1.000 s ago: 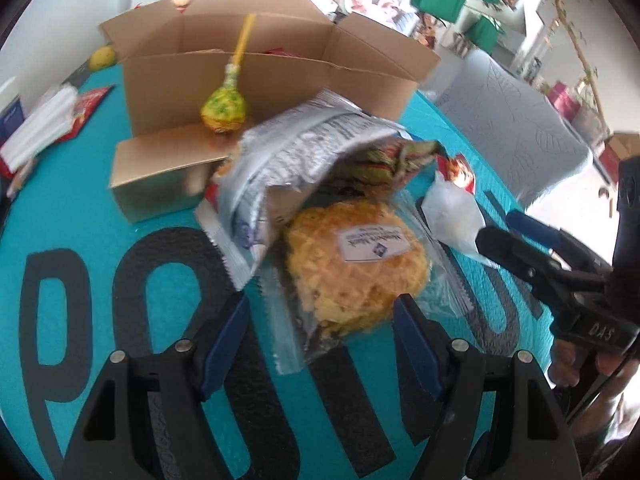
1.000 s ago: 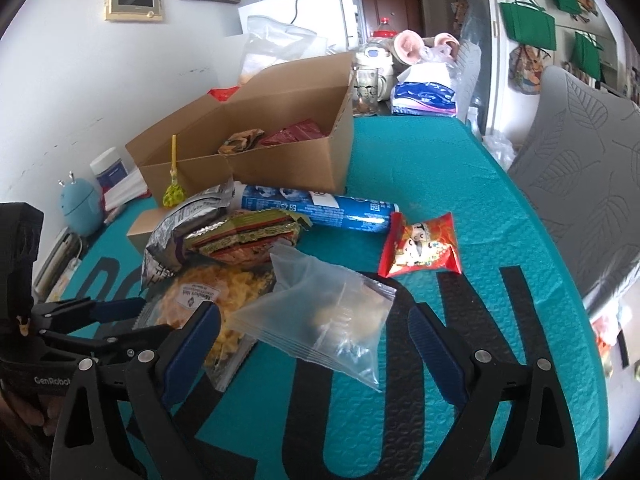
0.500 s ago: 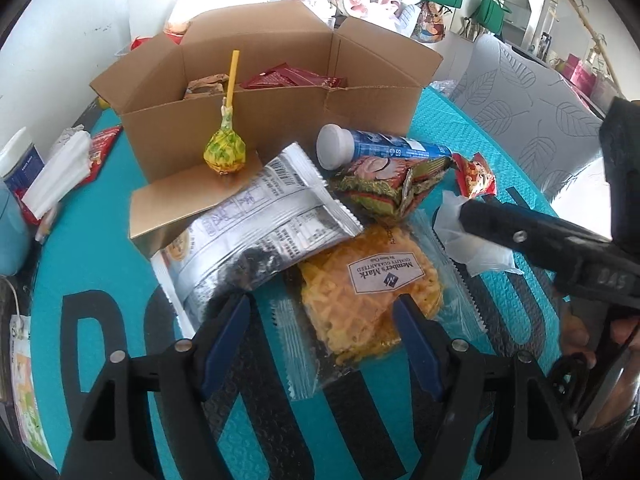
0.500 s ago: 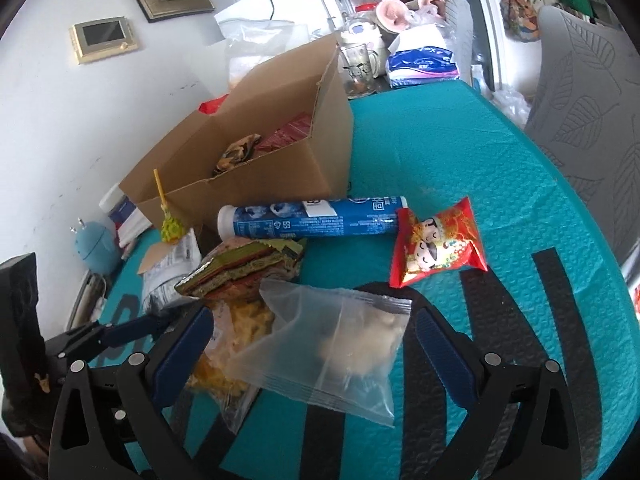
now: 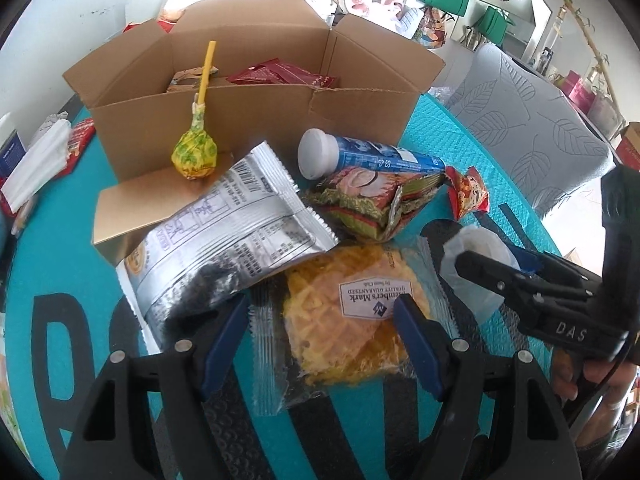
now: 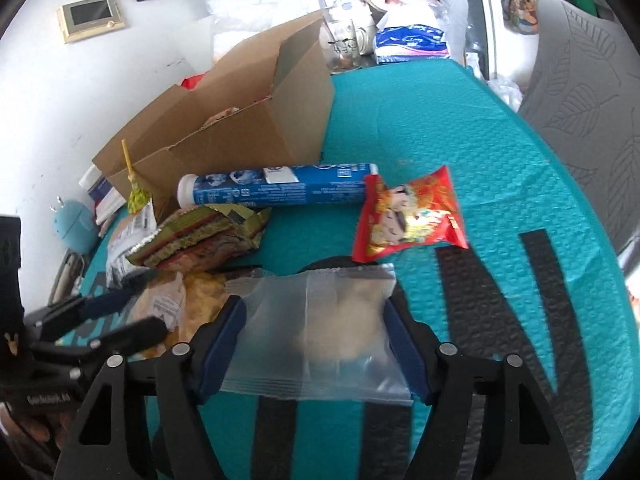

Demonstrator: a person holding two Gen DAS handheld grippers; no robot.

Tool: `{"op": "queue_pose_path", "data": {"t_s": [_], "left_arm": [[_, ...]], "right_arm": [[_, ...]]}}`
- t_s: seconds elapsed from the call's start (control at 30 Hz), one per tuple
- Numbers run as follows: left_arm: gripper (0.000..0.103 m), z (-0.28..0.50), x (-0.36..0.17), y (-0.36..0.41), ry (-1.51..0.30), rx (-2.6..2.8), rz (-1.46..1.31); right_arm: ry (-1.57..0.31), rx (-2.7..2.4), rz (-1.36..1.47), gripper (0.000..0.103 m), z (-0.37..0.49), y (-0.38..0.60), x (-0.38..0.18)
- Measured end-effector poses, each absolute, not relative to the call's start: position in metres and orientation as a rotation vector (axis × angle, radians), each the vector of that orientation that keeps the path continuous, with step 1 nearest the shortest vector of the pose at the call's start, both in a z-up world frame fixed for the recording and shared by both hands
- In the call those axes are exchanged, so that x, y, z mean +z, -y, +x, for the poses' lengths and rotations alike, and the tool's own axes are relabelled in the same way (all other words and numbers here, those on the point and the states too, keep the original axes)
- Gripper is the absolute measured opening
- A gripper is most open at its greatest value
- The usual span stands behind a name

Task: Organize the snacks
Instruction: 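Grasp the clear zip bag with the right gripper while the left gripper grasps the Member's Mark waffle pack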

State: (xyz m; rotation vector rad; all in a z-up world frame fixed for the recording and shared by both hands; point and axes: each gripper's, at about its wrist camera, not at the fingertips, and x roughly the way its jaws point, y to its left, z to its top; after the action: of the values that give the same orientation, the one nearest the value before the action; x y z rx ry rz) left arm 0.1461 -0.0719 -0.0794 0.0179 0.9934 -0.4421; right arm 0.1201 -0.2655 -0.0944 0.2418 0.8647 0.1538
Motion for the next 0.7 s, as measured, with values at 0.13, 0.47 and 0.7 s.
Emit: {"op": "queue_pose_path", "data": {"t_s": [0.13, 0.47, 0.7], "left_arm": [[0.082, 0.147, -0.079, 0.084, -0.977, -0.452, 0.069], [0.103, 0.148, -0.097, 0.117, -1.037, -0.549, 0.207], [0.103, 0.146, -0.100, 0.128, -1.037, -0.536, 0.237]], "right_arm": [[-0.867, 0.126, 0.242, 0.070, 0.110, 0.272, -0.093], [-0.865, 0.126, 0.280, 0.071, 0.103, 0.283, -0.095], [-0.869, 0.095, 0.281, 0.071, 0.098, 0.290, -0.096]]}}
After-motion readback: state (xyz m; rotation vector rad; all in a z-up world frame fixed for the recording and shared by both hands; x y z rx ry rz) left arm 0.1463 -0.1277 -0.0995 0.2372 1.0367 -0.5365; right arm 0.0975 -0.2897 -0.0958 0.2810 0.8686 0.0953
